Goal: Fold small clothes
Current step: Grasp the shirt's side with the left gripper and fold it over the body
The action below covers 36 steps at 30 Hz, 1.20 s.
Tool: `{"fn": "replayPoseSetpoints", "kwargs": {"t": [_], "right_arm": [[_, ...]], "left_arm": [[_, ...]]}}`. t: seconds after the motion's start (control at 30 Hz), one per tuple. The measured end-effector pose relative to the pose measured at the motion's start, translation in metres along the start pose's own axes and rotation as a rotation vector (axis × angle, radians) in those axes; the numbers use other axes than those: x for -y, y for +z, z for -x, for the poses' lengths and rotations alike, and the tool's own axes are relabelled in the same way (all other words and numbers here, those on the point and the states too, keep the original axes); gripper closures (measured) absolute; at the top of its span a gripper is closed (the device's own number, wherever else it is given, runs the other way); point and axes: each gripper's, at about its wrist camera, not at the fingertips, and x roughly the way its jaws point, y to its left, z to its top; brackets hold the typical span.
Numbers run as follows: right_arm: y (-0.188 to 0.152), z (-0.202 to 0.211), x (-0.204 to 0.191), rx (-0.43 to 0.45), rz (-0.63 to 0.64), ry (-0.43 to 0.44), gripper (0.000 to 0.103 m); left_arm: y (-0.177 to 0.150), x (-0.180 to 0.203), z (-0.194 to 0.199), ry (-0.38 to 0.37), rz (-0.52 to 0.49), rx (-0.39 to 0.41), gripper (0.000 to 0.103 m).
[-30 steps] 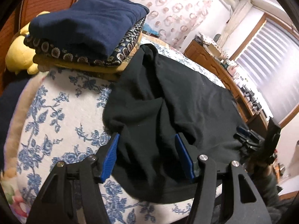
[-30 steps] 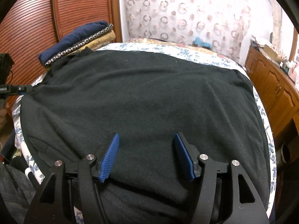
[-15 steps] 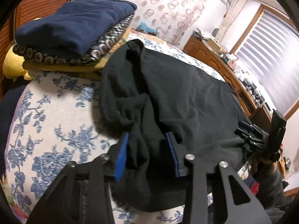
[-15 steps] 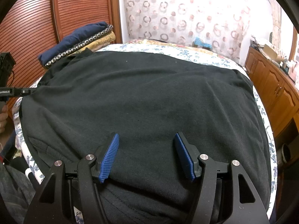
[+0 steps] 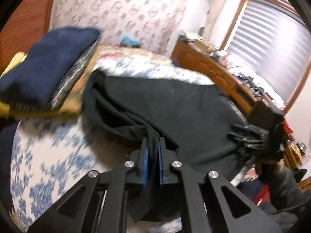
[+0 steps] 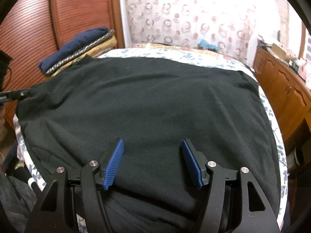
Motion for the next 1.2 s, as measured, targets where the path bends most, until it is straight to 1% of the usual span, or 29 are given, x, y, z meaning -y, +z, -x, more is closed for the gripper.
{"fn": "replayPoseSetpoints", "kwargs": {"t": [0.1,0.3,0.5,0.73,0.83,0.9,0.97,1.0,1.03,1.07,1.13,1.2], "right_arm": [[-0.001,0.014,0.014,0.021,-0.039,0.003,0.04],[-0.009,0.051,0.044,0.08,-0.096,-0.041,0.04],[-0.024,0.087,0.075,0.124,-0.151,-0.102,0.04],[-0.04,0.111,0.092,0.142,-0.177,-0.149,0.04],[-0.045,0.118,0.099,0.15,-0.191,-0.161,0.04],[-0.05,0.123,0.106,0.154,-0.205,-0.161,0.04],[-0.055,0.126,0.109,0.15,-0.216,-0.164,0.04],[-0.056,0.126,0.109,0.148,-0.218,-0.165,0.04],[-0.058,0.126,0.109,0.146,-0.218,-0.166,0.04],[-0.058,0.127,0.11,0.145,-0.218,-0.166,0.04],[-0.059,0.127,0.11,0.144,-0.218,-0.168,0.04],[-0.059,0.127,0.11,0.145,-0.219,-0.166,0.04]], "left_arm": [[0.021,0.026,-0.002,-0.059,-0.05,0.013,0.099],[0.058,0.091,-0.024,-0.191,-0.154,0.003,0.099],[0.087,0.164,-0.051,-0.27,-0.296,-0.022,0.099],[0.095,0.235,-0.08,-0.334,-0.396,-0.082,0.099],[0.097,0.261,-0.095,-0.337,-0.438,-0.118,0.098],[0.096,0.27,-0.105,-0.316,-0.459,-0.144,0.097],[0.094,0.275,-0.11,-0.31,-0.475,-0.16,0.091],[0.092,0.275,-0.11,-0.32,-0.479,-0.165,0.09],[0.091,0.273,-0.109,-0.327,-0.481,-0.165,0.082],[0.09,0.272,-0.107,-0.324,-0.484,-0.163,0.071],[0.089,0.267,-0.104,-0.305,-0.493,-0.153,0.062],[0.089,0.259,-0.098,-0.293,-0.494,-0.147,0.059]]}}
